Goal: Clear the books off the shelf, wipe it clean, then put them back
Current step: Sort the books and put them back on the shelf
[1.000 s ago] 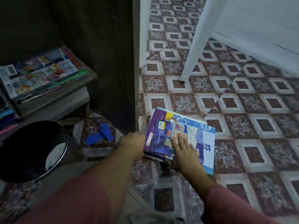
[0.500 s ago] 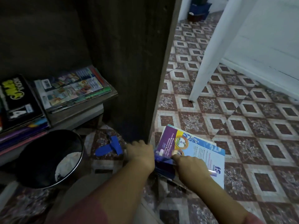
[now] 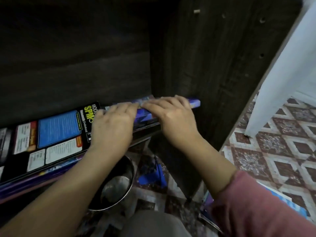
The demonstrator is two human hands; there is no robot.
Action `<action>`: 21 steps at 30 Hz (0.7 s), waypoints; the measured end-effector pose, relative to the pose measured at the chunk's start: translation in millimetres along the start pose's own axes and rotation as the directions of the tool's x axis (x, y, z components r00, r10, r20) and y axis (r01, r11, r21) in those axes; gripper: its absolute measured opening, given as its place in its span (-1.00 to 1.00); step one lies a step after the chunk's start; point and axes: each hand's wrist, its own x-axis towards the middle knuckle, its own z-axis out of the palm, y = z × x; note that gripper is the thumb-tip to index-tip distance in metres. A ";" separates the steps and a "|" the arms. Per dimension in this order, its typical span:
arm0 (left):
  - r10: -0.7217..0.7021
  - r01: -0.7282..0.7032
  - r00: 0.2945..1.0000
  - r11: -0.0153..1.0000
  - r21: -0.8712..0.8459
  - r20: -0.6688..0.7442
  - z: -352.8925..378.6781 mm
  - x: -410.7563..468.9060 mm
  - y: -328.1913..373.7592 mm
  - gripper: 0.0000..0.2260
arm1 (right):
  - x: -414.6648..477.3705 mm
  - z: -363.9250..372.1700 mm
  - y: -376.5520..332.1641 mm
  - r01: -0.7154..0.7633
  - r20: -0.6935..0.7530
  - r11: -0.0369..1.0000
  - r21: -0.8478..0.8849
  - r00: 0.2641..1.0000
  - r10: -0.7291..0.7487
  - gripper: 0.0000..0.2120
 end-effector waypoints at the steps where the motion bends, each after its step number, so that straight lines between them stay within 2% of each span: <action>1: -0.027 0.027 1.000 0.999 0.039 0.003 13.3 5.3 -7.8 -0.56 | 11.5 12.3 1.5 0.008 0.036 1.000 -0.008 0.999 -0.008 -0.64; 3: -0.062 0.051 0.995 0.990 0.131 0.083 35.9 12.9 -14.3 -0.55 | 23.9 41.8 2.2 -0.011 0.214 1.000 -0.029 0.977 0.017 -0.62; 5: -0.069 0.014 0.966 0.976 0.218 0.248 58.7 12.0 -11.2 -0.52 | 21.8 76.5 0.9 -0.092 0.388 0.994 -0.054 0.916 0.106 -0.58; 7: -0.072 -0.039 0.904 0.968 0.248 0.422 84.4 8.4 -6.0 -0.53 | 12.7 104.9 -2.0 -0.218 0.495 0.975 -0.032 0.845 0.205 -0.49; 9: -0.099 -0.038 0.836 0.971 0.236 0.539 95.3 8.6 -7.3 -0.49 | 8.1 121.5 -5.0 -0.308 0.552 0.951 0.028 0.798 0.243 -0.33; 12: -0.095 -0.037 0.841 0.972 0.231 0.533 102.2 16.0 -20.5 -0.47 | 18.9 127.2 -2.9 -0.292 0.623 0.955 0.046 0.756 0.201 -0.18; 15: -0.136 0.020 0.810 0.979 0.205 0.570 102.7 27.2 -20.6 -0.43 | 30.4 116.5 6.9 -0.329 0.710 0.936 0.123 0.688 0.149 -0.15; 17: -0.212 0.091 0.761 0.971 0.223 0.614 100.4 34.3 -13.8 -0.42 | 23.5 101.3 12.3 -0.419 0.698 0.873 0.249 0.703 0.138 -0.23; 19: -0.278 0.137 0.727 0.955 0.264 0.627 92.3 34.8 -1.1 -0.45 | -4.1 80.4 15.9 -0.485 0.641 0.817 0.313 0.743 0.195 -0.32; 21: -0.268 0.127 0.765 0.954 0.270 0.586 80.5 26.2 22.6 -0.53 | -48.1 55.9 21.8 -0.532 0.608 0.789 0.308 0.748 0.267 -0.37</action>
